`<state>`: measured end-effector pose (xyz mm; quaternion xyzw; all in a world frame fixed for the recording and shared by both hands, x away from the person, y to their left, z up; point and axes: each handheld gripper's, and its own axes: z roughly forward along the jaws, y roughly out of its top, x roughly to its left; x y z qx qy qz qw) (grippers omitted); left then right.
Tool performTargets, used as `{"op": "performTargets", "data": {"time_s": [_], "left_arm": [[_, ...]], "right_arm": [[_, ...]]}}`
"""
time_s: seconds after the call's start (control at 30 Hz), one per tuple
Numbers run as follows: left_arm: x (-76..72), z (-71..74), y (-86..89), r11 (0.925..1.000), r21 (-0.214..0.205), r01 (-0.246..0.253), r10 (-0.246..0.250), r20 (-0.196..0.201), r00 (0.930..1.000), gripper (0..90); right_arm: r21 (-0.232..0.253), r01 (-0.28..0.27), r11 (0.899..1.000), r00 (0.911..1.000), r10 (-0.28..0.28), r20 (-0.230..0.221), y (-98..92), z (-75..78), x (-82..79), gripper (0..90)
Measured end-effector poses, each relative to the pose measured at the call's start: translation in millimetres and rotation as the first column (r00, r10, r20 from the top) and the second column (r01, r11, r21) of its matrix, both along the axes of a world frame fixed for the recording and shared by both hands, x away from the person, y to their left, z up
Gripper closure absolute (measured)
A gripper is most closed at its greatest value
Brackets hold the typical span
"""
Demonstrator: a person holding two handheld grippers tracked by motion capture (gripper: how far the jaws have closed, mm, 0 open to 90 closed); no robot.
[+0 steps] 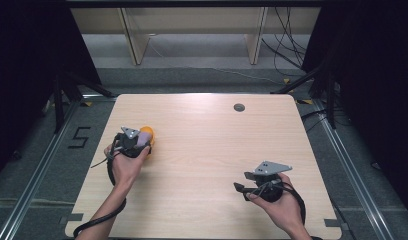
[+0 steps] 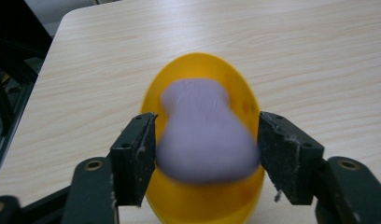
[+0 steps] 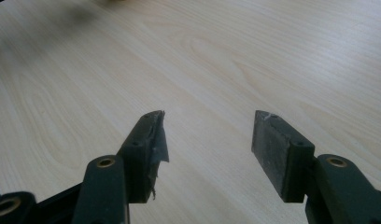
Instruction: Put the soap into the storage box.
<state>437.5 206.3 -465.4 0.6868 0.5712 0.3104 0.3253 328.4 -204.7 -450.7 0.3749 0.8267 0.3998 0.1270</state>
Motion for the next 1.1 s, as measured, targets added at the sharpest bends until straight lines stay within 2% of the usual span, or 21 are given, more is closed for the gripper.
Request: {"op": "performTargets", "data": {"time_s": [0.07,0.27,0.3,0.4,0.5,0.53,0.57,0.6,0.63,0.7,0.73,0.8,0.83,0.87,0.93,0.97,1.1], "left_arm": [[-2.4,5.8,-0.4,0.9999,0.010,0.008,-0.008,0.008,0.9999,33.8],[-10.2,19.5,2.6,0.9981,-0.002,0.061,-0.061,0.015,0.9980,28.0],[-12.7,22.5,4.4,0.9971,0.008,0.076,-0.076,0.016,0.9970,27.6],[-20.3,30.1,10.9,0.9913,-0.004,0.131,-0.131,0.020,0.9911,27.5],[-29.0,36.0,20.9,0.9850,0.022,0.171,-0.172,0.026,0.9848,26.4],[-32.4,36.9,24.4,0.9834,0.028,0.179,-0.180,0.031,0.9831,26.4],[-36.0,37.8,28.6,0.9804,0.042,0.192,-0.194,0.032,0.9805,26.1],[-40.2,37.8,32.4,0.9772,0.056,0.205,-0.207,0.041,0.9774,26.1],[-44.6,37.4,36.2,0.9744,0.062,0.216,-0.219,0.040,0.9750,26.0],[-55.2,34.5,44.7,0.9670,0.094,0.237,-0.242,0.046,0.9693,25.0],[-60.8,31.5,48.4,0.9649,0.093,0.245,-0.251,0.053,0.9665,25.0],[-72.7,23.8,56.2,0.9619,0.078,0.262,-0.267,0.059,0.9619,24.7],[-78.9,18.4,59.5,0.9611,0.073,0.266,-0.272,0.083,0.9586,24.6],[-85.2,13.3,62.7,0.9589,0.070,0.275,-0.281,0.089,0.9557,24.6],[-97.5,3.1,67.1,0.9582,0.046,0.282,-0.286,0.099,0.9532,24.7],[-103.5,-1.7,68.7,0.9582,0.047,0.282,-0.286,0.108,0.9523,24.8],[-124.5,-17.5,69.9,0.9538,0.010,0.300,-0.300,0.106,0.9482,25.1]], "right_arm": [[0.007,-0.001,1.000,1.0000,0.001,0.007,0.3,-0.9,0.5,44.2],[0.004,0.001,1.000,1.0000,-0.001,-0.008,0.0,0.1,-0.1,44.1],[0.008,0.003,1.000,1.0000,-0.003,-0.008,-0.3,0.1,0.0,44.1],[0.006,0.006,1.000,1.0000,-0.005,-0.006,-2.2,0.1,0.6,44.1],[0.012,0.013,1.000,0.9998,-0.013,-0.017,-2.6,-0.6,0.3,44.0],[0.003,-0.006,1.000,1.0000,0.006,0.003,-3.9,-1.1,2.4,44.0],[-0.001,0.004,1.000,1.0000,-0.004,0.007,-4.1,-0.6,1.8,44.0],[0.015,0.030,0.999,0.9990,-0.029,-0.035,-2.4,-0.1,-0.9,43.9],[0.011,0.027,1.000,0.9993,-0.027,-0.026,-2.8,-0.2,-0.3,43.9],[0.000,0.017,1.000,0.9998,-0.017,-0.004,-4.4,-0.8,1.4,43.8],[0.014,0.028,1.000,0.9993,-0.028,-0.027,-3.2,-0.6,-0.2,43.8],[0.005,0.019,1.000,0.9998,-0.019,-0.004,-4.8,-1.4,2.0,43.7],[0.006,0.023,1.000,0.9997,-0.023,-0.002,-4.8,-1.8,2.2,43.7],[0.007,0.026,1.000,0.9997,-0.026,-0.004,-4.8,-1.8,2.1,43.7],[0.004,0.027,1.000,0.9996,-0.027,-0.008,-5.8,-1.4,2.4,43.6],[0.010,0.021,1.000,0.9997,-0.021,-0.014,-6.1,-1.7,3.0,43.6],[0.004,0.033,0.999,0.9993,-0.033,-0.015,-7.4,-1.6,3.4,43.5]]}}
